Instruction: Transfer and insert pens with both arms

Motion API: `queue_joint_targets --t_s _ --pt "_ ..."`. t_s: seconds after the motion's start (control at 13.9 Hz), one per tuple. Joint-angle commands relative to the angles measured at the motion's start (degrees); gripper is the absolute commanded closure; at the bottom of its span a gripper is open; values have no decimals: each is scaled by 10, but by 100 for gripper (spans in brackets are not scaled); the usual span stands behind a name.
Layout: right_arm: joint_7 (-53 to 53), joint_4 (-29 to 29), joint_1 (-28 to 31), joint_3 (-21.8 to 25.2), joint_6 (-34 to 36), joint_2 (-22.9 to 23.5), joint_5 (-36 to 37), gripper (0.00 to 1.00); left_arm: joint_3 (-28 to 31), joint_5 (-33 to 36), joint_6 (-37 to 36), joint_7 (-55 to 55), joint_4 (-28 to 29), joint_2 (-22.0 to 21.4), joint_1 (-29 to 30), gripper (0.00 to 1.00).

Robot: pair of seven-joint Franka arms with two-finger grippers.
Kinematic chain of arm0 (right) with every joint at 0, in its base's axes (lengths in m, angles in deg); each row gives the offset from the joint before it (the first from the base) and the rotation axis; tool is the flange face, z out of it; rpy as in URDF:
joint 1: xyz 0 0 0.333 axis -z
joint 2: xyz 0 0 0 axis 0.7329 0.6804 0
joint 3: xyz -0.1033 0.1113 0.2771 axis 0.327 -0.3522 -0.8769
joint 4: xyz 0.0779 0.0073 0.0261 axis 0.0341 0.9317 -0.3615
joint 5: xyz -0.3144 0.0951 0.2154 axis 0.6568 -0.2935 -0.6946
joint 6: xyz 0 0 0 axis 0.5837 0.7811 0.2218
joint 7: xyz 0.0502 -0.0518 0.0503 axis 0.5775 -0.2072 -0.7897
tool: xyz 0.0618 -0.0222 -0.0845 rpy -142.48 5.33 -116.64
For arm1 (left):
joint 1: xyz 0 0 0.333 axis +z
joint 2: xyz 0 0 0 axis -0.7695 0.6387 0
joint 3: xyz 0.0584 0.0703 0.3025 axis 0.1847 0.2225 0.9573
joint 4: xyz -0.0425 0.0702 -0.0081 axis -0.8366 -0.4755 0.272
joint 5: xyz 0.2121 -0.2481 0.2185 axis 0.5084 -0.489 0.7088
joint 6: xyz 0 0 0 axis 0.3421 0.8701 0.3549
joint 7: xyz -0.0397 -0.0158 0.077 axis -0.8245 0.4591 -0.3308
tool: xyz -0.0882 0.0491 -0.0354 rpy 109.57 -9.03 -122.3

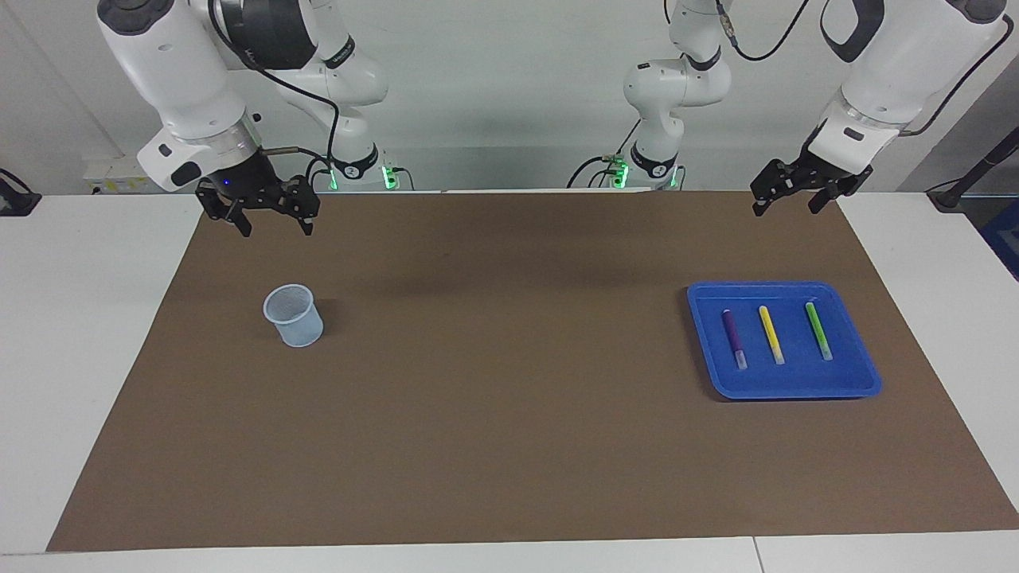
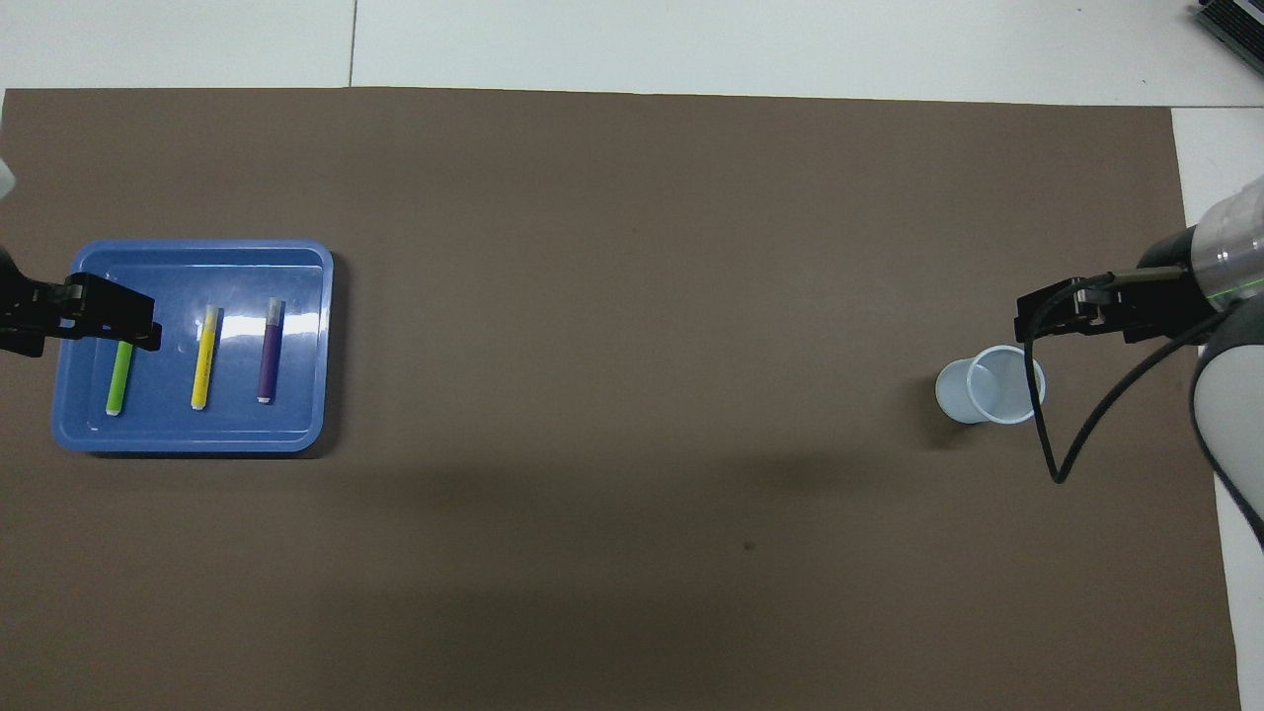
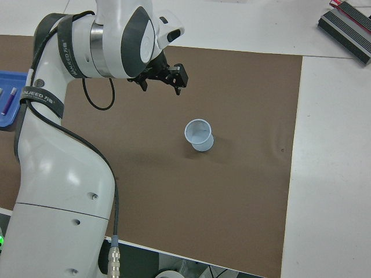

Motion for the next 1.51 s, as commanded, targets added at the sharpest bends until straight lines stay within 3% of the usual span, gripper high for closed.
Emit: queue_joint_targets --t_s 0.0,1.44 --pt "9 4 5 -4 3 -7 -1 0 -1 -5 -4 2 7 -11 7 0" --pt "9 3 5 -4 3 -7 -1 0 2 -9 17 -5 15 -16 18 0"
